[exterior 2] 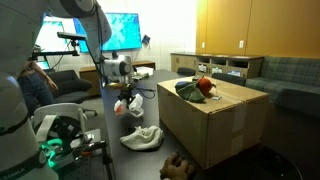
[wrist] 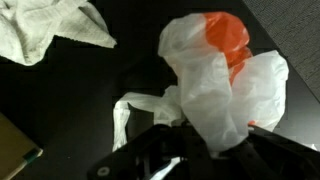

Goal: Take the objects on the box and put it on the table while putting the objects on the table on the box

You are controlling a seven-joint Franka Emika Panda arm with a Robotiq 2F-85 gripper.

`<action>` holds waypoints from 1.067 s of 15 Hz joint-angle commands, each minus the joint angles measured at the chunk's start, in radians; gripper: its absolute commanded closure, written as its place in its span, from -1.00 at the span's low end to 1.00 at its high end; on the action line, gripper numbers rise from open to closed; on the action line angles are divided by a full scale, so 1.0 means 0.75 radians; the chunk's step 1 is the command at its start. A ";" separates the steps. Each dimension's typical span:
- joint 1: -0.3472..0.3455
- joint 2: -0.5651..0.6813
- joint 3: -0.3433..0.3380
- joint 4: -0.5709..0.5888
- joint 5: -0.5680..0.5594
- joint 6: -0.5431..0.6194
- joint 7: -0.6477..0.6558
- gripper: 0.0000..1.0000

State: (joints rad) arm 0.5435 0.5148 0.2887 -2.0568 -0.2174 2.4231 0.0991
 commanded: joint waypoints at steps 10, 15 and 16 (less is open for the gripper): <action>0.027 -0.307 -0.029 -0.216 -0.115 0.063 0.174 -1.00; -0.010 -0.526 -0.054 -0.347 -0.160 -0.029 0.427 -1.00; -0.027 -0.569 -0.058 -0.373 -0.166 -0.063 0.483 -1.00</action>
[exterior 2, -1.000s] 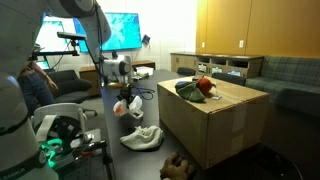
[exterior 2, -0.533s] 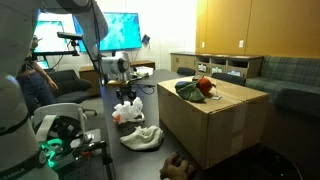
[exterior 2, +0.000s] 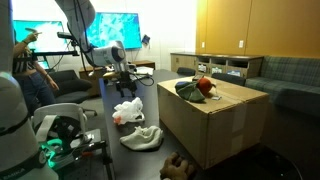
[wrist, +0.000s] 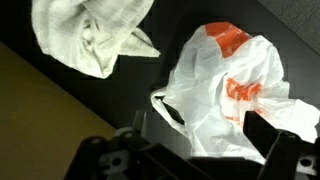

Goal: Take the objects on the box and put it on the table while putting the objects on the table on the box

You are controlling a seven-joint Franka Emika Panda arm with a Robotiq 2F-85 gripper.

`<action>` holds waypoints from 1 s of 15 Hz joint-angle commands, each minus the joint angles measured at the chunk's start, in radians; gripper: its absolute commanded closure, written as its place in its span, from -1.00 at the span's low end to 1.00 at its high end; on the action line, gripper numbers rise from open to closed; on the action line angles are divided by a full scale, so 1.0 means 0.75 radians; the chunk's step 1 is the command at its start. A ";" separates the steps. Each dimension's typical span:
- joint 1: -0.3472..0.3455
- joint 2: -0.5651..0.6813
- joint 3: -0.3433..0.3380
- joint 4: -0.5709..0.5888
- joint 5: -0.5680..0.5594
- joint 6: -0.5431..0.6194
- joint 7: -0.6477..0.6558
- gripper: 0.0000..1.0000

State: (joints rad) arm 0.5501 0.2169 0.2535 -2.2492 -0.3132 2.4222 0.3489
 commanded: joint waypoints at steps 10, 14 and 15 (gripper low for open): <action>-0.313 -0.566 0.004 -0.415 0.081 -0.332 0.432 -1.00; -0.395 -0.750 -0.009 -0.559 0.205 -0.413 0.429 -1.00; -0.410 -0.807 -0.015 -0.600 0.238 -0.427 0.408 -1.00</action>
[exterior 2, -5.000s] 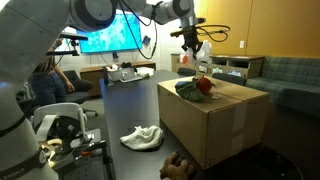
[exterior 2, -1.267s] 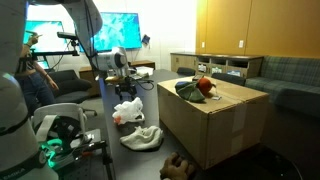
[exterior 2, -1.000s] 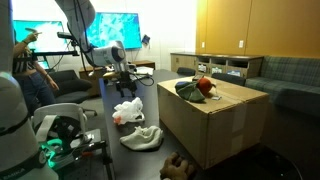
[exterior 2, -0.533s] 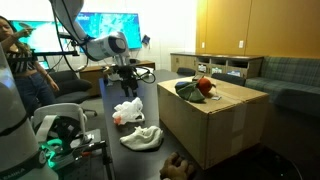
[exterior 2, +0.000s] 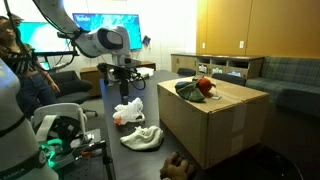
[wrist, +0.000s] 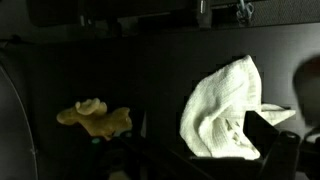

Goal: Take the objects on the box and put it on the table while putting the objects on the table on the box

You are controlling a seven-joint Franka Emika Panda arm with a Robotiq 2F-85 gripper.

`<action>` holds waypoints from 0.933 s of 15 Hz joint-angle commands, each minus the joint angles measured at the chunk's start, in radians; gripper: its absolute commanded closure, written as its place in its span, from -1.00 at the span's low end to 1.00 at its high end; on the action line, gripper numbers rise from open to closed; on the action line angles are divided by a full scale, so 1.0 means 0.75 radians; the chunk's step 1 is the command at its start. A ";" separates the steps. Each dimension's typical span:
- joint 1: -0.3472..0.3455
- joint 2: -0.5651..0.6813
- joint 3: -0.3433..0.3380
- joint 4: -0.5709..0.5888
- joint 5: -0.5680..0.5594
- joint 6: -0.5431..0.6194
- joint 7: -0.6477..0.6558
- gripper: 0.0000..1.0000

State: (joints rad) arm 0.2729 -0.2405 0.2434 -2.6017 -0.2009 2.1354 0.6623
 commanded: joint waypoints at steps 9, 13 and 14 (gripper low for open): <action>-0.028 -0.638 0.035 -0.197 0.290 -0.303 -0.091 -1.00; 0.015 -0.850 0.067 -0.186 0.365 -0.468 -0.148 -1.00; 0.030 -0.903 0.074 -0.185 0.397 -0.508 -0.156 -1.00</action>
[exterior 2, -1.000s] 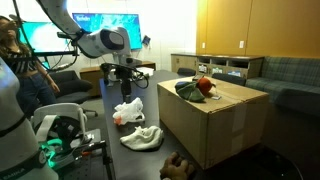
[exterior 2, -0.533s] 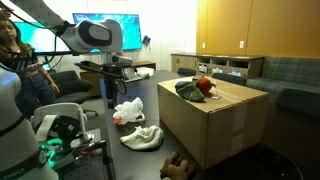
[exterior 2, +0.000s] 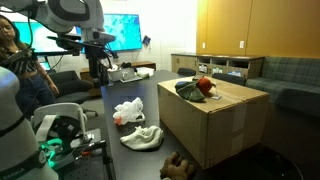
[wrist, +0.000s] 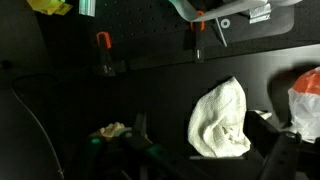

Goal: Take the objects on the box and put it on the table while putting the objects on the table on the box

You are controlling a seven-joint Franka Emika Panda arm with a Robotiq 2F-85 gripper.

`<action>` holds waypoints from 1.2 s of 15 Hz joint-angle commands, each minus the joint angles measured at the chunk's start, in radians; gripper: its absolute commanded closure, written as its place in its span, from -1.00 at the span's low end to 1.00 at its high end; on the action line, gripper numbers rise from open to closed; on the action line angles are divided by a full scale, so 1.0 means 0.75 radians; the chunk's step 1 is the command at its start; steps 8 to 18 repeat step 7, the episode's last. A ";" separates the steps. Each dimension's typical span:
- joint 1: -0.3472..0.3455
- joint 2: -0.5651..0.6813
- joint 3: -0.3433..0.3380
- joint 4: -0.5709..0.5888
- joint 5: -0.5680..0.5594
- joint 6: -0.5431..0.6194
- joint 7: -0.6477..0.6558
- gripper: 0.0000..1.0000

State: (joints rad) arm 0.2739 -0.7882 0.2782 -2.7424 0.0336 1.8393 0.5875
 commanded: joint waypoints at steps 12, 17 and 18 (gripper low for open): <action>-0.030 -0.203 0.089 -0.009 0.126 -0.146 -0.060 -1.00; -0.030 -0.203 0.089 -0.009 0.126 -0.146 -0.060 -1.00; -0.030 -0.203 0.089 -0.009 0.126 -0.146 -0.060 -1.00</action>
